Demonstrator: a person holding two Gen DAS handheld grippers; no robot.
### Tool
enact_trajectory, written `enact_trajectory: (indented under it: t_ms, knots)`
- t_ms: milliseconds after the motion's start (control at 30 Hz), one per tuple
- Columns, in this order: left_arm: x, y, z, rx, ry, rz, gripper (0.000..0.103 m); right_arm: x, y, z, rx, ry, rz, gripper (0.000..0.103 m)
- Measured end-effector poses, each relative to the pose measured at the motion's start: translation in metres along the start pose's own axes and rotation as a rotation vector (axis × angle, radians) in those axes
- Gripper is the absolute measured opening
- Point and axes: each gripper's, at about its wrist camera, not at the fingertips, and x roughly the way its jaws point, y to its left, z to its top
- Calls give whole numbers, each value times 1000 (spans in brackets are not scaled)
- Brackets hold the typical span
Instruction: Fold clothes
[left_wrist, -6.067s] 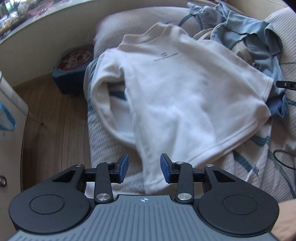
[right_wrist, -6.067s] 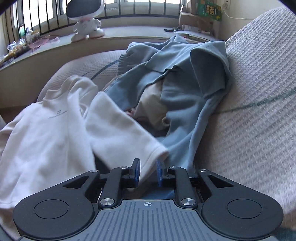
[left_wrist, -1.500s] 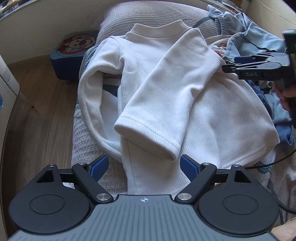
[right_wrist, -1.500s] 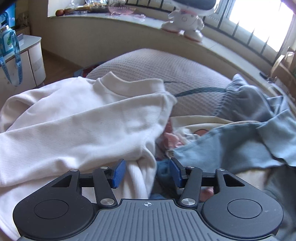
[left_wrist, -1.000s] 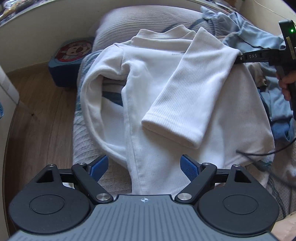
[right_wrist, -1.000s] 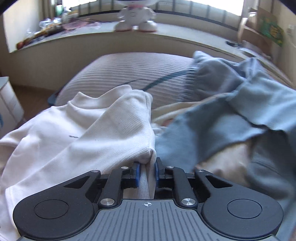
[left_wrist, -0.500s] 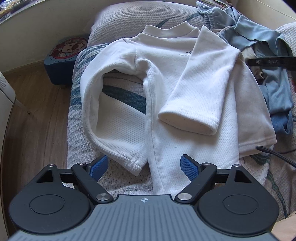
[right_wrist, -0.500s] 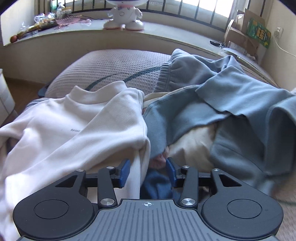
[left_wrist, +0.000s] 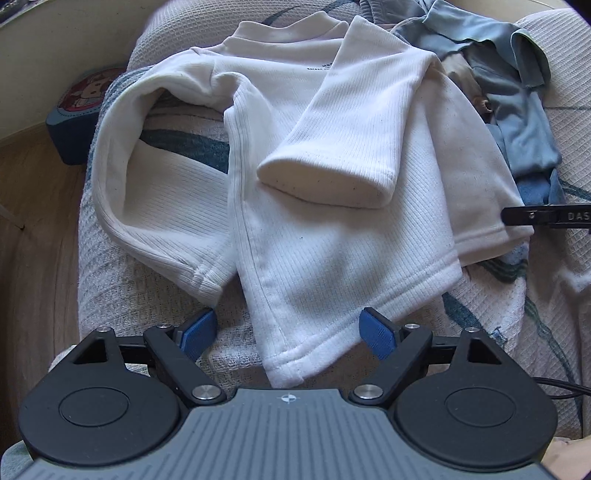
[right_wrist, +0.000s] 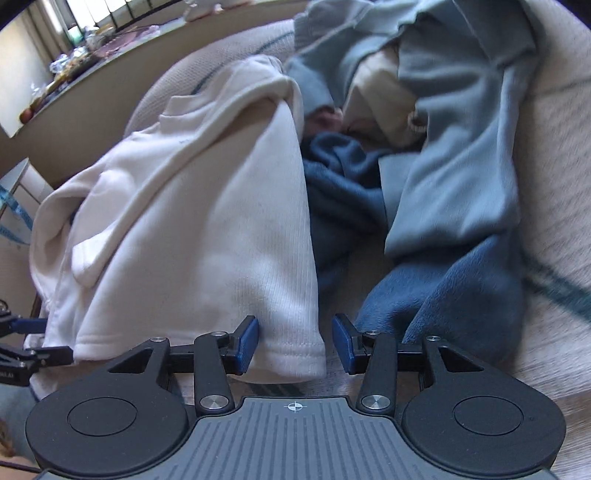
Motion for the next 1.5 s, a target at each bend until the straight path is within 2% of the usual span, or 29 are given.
enact_trajectory:
  t_ms: [33, 67, 100, 167, 233, 333, 400, 467, 633, 767, 833, 867, 967, 1067, 1133, 1167, 1233, 1367, 1500]
  knots:
    - [2, -1, -2, 4, -2, -4, 61, 2, 0, -1, 11, 5, 9, 26]
    - [2, -1, -4, 5, -7, -10, 31, 2, 0, 0, 15, 7, 22, 18]
    - [-2, 1, -4, -7, -12, -26, 21, 0, 2, 1, 13, 11, 23, 11]
    - [-11, 8, -3, -46, -19, -68, 11, -13, 5, 3, -4, 8, -12, 9]
    - [-24, 9, -2, -38, -26, -72, 9, -33, 7, 3, -15, -12, -55, 8]
    - [-43, 9, -2, -19, 15, -121, 8, -71, 4, -5, -13, -37, -116, 8]
    - [-53, 5, -8, 29, 52, -157, 8, -96, 1, -14, -6, -42, -144, 8]
    - [-53, -4, -16, 90, 97, -154, 8, -105, -2, -27, 6, -24, -171, 8]
    - [-15, -17, -43, 201, 187, -37, 10, -68, -13, -63, 90, 62, -166, 8]
    - [-12, -12, -48, 168, 170, -39, 14, -33, -15, -71, 102, 98, -199, 12]
    - [-19, -7, -47, 139, 155, -45, 33, -22, -17, -68, 88, 130, -205, 20]
    - [-24, -5, -47, 130, 147, -49, 38, -18, -18, -66, 71, 144, -211, 22]
    - [-43, 4, -45, 105, 105, -50, 42, -24, -12, -57, 12, 161, -227, 26]
    - [-58, 20, -38, 43, 61, -32, 48, -48, -3, -44, -57, 136, -236, 34]
    - [-61, 32, -27, 9, 41, 10, 49, -67, 1, -36, -94, 88, -237, 59]
    - [-61, 38, -21, -10, 34, 32, 49, -77, 4, -31, -112, 53, -247, 62]
    - [-59, 52, -16, -50, 23, 59, 49, -87, 12, -23, -147, 5, -251, 63]
    - [-52, 71, -3, -124, -4, 81, 49, -67, 43, -5, -227, -16, -161, 63]
    - [-41, 74, 9, -165, -42, 110, 49, -48, 75, 12, -306, -36, -70, 63]
